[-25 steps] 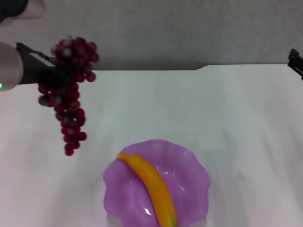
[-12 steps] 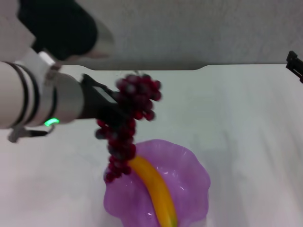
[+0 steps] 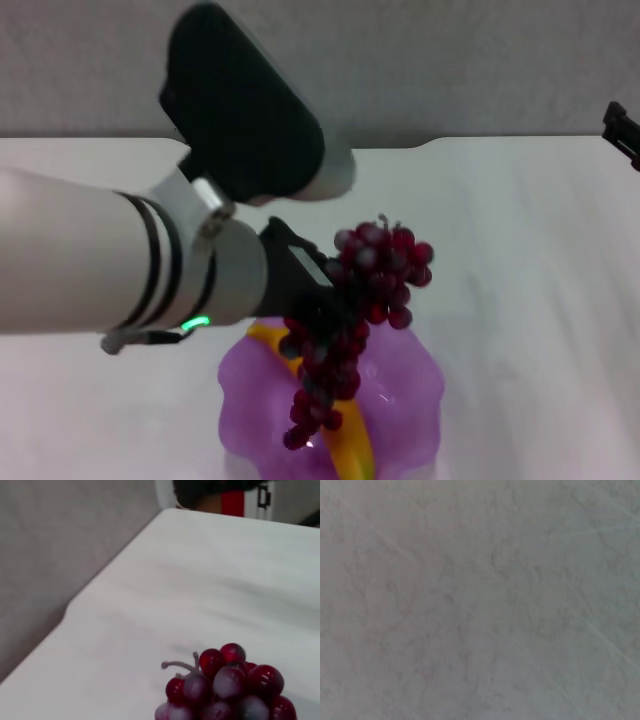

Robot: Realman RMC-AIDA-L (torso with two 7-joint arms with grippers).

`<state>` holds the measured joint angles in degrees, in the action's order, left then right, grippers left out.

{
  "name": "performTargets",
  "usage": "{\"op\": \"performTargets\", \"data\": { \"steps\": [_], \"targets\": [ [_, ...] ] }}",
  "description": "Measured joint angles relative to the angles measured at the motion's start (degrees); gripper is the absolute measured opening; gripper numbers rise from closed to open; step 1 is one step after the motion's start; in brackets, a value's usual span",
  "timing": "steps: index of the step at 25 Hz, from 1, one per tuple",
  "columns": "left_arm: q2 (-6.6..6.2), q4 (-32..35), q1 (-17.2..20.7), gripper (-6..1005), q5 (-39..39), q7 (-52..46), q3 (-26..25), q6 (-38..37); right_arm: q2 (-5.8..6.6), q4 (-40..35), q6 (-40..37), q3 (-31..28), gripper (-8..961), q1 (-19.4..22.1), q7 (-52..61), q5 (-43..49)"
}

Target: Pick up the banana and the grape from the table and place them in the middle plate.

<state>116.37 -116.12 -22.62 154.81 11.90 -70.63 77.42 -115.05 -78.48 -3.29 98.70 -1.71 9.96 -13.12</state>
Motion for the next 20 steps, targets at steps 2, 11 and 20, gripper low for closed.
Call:
{"op": "performTargets", "data": {
  "steps": [2, 11, 20],
  "targets": [
    [0.00, 3.28, 0.02, 241, -0.26, 0.20, 1.75, -2.47, 0.00, 0.02, 0.11, 0.02, 880, -0.13, 0.03, 0.00],
    [0.00, 14.50, -0.79, 237, -0.30, 0.60, 4.95, -9.38, 0.00, -0.01, 0.22, 0.14, 880, -0.16, 0.03, 0.08],
    [0.00, 26.48, -1.59, 233, 2.09, -0.09, 9.01, -18.16, 0.00, 0.05, 0.22, 0.25, 880, -0.23, 0.00, 0.17]
  ]
}}
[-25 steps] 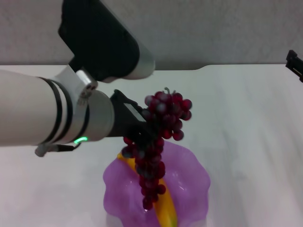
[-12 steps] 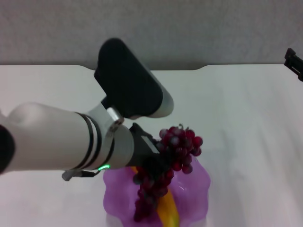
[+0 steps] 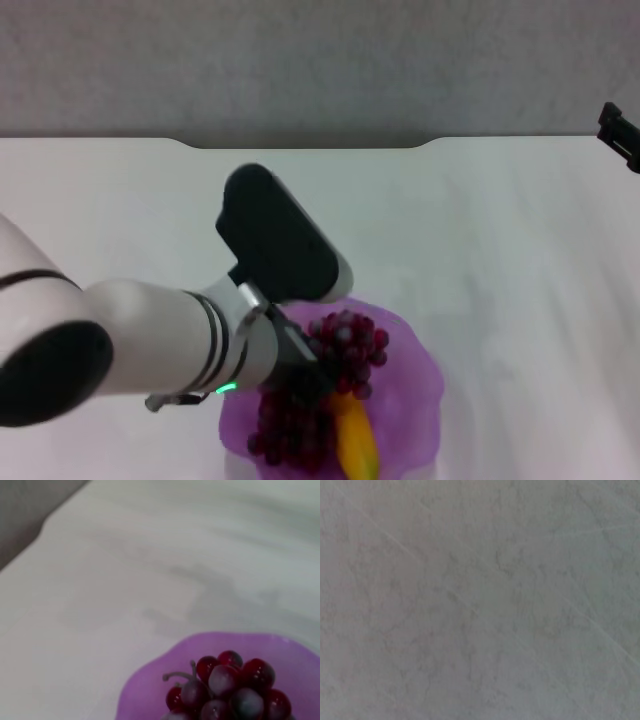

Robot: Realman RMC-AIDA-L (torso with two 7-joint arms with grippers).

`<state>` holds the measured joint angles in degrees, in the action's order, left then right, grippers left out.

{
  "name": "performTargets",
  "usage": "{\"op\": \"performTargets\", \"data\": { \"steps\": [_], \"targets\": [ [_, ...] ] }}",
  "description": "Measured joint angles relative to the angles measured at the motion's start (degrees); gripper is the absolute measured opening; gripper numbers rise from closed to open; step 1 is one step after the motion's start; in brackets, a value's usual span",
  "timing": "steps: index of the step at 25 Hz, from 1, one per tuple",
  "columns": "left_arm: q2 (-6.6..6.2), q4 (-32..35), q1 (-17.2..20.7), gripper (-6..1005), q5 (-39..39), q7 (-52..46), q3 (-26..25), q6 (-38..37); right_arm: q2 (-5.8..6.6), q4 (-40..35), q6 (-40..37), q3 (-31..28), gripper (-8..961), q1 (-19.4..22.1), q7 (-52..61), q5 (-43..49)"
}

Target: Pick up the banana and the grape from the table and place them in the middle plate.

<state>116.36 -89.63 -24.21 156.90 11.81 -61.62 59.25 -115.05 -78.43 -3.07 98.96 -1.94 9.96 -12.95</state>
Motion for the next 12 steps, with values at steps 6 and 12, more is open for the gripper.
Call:
{"op": "performTargets", "data": {
  "steps": [6, 12],
  "targets": [
    [0.00, 1.17, -0.53, 232, 0.32, -0.01, 1.92, -0.38, 0.00, 0.04, 0.08, 0.01, 880, 0.00, -0.03, 0.02],
    [0.00, 1.23, -1.19, 231, 0.32, -0.01, 2.49, 0.18, 0.00, 0.04, 0.09, 0.02, 880, -0.10, -0.03, 0.04]
  ]
}}
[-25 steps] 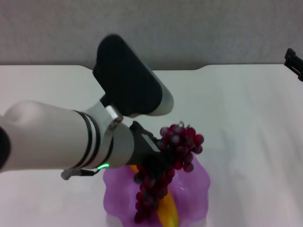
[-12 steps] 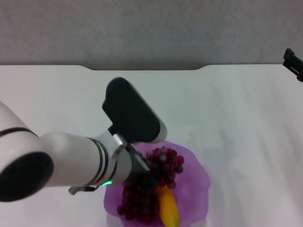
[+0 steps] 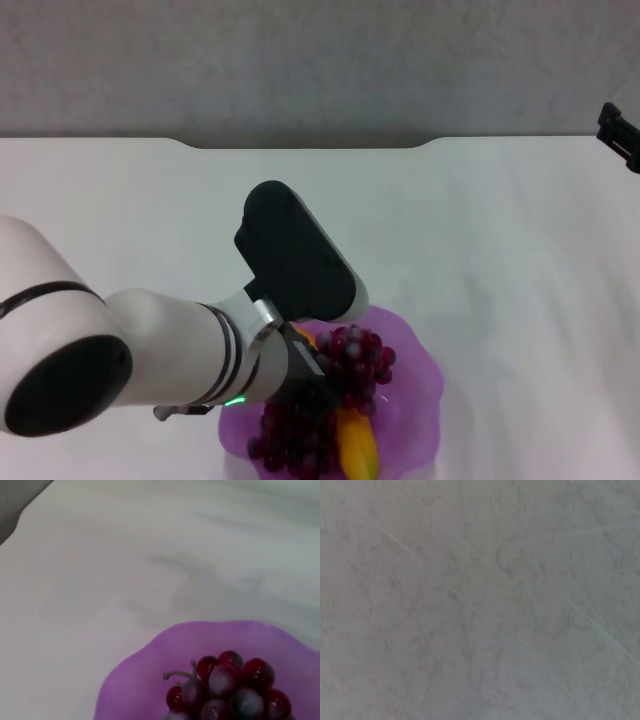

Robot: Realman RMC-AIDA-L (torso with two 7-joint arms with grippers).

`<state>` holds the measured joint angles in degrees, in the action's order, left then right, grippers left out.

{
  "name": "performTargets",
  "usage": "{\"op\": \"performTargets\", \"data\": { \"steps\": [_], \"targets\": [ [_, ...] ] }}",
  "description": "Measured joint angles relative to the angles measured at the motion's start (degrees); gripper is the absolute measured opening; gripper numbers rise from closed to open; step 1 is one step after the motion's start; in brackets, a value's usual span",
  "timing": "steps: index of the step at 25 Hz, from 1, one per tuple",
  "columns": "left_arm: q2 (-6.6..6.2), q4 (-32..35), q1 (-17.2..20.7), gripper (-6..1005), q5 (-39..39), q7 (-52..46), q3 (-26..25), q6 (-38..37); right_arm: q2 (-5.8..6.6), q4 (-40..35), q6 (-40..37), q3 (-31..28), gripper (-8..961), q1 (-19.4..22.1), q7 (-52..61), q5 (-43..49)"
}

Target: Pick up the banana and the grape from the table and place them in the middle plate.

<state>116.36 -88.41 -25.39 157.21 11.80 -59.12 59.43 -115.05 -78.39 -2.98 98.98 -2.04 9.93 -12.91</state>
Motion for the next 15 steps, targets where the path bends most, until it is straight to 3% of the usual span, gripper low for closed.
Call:
{"op": "performTargets", "data": {
  "steps": [14, 15],
  "targets": [
    [0.00, -2.91, 0.52, 340, 3.00, -1.15, 0.78, -0.64, 0.00, -0.02, 0.00, 0.34, 880, 0.02, 0.00, 0.00],
    [0.00, -3.30, 0.58, 440, 3.48, -1.33, 0.78, -0.64, 0.00, -0.02, 0.00, 0.34, 880, 0.02, 0.00, 0.00]
  ]
}}
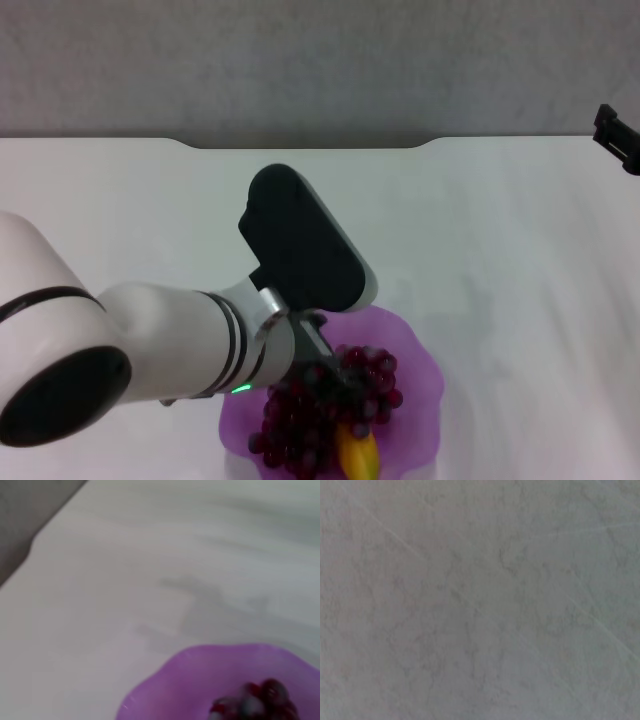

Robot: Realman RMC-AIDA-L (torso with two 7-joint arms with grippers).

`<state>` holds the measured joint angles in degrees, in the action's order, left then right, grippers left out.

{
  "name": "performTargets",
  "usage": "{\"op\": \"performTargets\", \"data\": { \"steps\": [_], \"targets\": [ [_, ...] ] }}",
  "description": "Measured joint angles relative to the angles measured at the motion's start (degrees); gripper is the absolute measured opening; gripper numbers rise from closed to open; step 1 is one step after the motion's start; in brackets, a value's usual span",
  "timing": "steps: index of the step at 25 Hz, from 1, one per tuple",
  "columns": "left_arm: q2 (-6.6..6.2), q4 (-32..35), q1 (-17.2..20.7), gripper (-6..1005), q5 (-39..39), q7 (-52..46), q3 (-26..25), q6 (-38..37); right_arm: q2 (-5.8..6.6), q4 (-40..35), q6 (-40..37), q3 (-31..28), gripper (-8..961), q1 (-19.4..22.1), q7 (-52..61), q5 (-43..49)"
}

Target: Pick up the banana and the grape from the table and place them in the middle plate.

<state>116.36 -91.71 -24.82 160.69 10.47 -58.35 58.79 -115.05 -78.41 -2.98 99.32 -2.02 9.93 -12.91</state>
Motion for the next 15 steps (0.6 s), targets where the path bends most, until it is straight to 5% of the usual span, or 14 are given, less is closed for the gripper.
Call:
{"op": "performTargets", "data": {
  "steps": [1, 7, 15],
  "targets": [
    [0.00, -0.58, 0.08, 541, 0.61, -0.22, -0.03, 0.00, 0.00, 0.00, 0.00, 0.01, 880, 0.00, 0.00, 0.00],
    [-0.18, -6.28, 0.99, 784, 2.38, 0.17, -2.59, -1.60, 0.00, -0.42, 0.00, 0.43, 880, 0.00, 0.00, 0.00],
    [-0.26, -10.65, 5.64, 903, 0.47, 3.80, -11.19, -11.86, 0.09, -0.52, 0.00, 1.02, 880, -0.47, 0.00, 0.00]
  ]
}}
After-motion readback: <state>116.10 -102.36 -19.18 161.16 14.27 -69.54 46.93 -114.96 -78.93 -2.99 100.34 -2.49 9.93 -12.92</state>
